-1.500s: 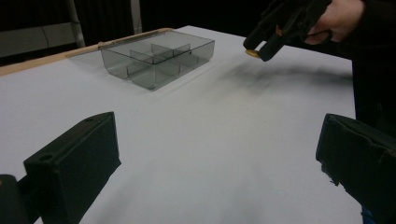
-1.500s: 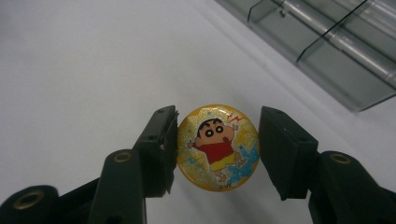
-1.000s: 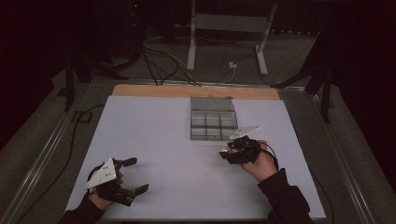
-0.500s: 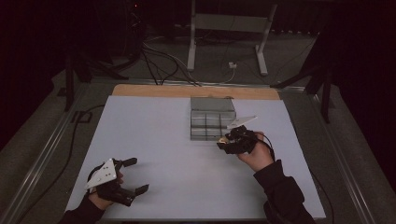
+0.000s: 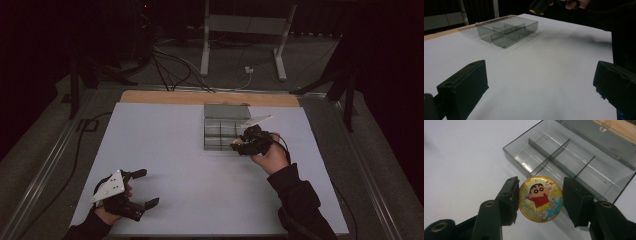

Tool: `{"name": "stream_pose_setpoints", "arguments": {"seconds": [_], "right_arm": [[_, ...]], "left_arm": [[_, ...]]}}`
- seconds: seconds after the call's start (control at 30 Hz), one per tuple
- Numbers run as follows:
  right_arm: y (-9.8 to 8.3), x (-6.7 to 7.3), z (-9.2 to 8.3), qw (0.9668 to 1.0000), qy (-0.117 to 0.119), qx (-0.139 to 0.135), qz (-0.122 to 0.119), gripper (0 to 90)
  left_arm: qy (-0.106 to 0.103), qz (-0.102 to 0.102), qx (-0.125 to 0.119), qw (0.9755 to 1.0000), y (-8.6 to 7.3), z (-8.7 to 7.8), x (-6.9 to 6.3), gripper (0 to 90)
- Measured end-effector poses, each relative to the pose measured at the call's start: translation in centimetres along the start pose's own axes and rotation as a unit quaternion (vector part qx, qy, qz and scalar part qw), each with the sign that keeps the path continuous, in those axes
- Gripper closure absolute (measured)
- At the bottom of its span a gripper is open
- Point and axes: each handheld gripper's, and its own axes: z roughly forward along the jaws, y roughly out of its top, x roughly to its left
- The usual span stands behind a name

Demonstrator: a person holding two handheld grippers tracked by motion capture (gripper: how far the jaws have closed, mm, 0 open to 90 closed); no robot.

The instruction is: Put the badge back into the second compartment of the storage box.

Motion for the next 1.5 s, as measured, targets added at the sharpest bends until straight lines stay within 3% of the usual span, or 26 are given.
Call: {"name": "stream_pose_setpoints", "arguments": {"seconds": [0.87, 1.5], "right_arm": [[4.1, -1.7, 2.5, 0.9987, -0.038, 0.002, 0.034, 47.8], [5.1, -2.3, 5.9, 0.9963, -0.053, 0.014, 0.066, 47.8]], "left_arm": [[-0.001, 0.003, 0.001, 1.0, 0.0, 0.0, -0.1, 0.3], [-0.002, 0.004, 0.001, 1.0, 0.0, 0.0, -0.1, 0.4]]}}
